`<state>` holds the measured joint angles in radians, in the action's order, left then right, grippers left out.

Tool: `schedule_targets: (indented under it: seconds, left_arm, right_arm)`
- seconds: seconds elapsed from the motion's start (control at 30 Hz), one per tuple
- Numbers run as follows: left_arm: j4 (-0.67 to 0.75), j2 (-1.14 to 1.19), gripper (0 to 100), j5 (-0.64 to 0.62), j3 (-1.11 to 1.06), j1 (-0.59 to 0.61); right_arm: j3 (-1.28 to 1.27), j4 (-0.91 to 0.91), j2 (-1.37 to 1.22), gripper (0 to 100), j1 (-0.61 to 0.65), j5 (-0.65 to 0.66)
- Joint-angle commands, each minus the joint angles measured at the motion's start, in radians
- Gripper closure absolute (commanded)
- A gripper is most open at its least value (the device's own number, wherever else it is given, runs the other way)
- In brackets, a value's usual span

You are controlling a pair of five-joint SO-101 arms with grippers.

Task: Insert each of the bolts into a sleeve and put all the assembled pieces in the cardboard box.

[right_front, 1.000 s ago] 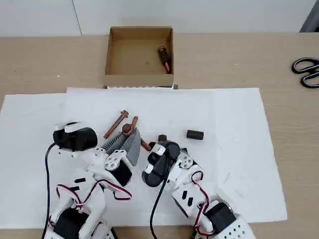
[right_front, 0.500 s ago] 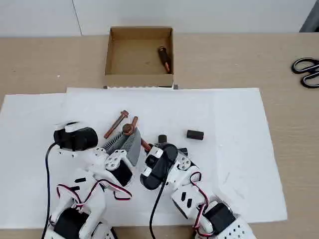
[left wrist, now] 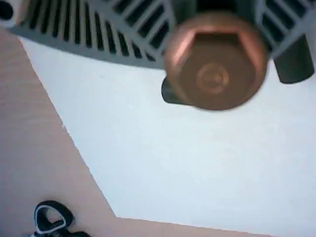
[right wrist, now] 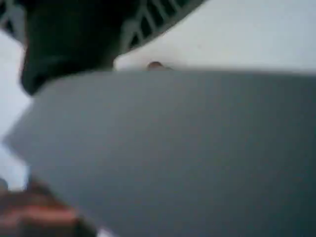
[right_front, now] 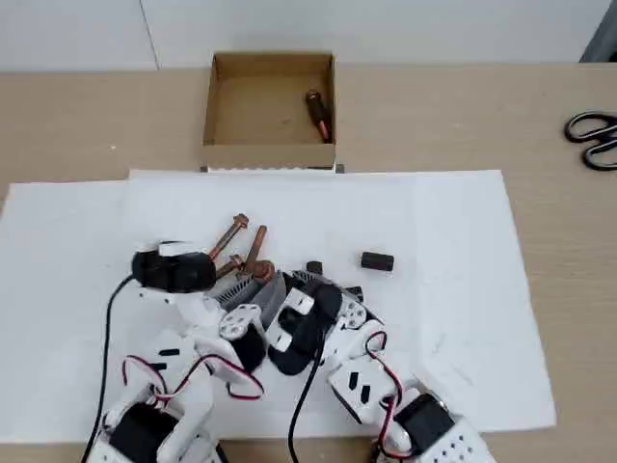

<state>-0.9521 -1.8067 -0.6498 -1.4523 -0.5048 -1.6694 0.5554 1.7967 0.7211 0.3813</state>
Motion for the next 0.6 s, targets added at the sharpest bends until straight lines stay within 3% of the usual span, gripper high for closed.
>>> schedule_targets:
  seconds: [0.0,0.3,0.57]
  left_arm:
    - [-0.04,-0.011,99,0.011,0.001,-0.006]
    - [-0.037,-0.011,99,0.06,-0.108,-0.086]
    - [-0.034,-0.011,99,0.118,-0.12,-0.083]
  right_arm:
    - [-0.002,-0.041,0.016,99.6,0.001,0.014]
    - [0.002,-0.114,0.015,99.6,0.004,0.015]
    - [-0.005,-0.116,0.015,99.6,0.004,0.015]
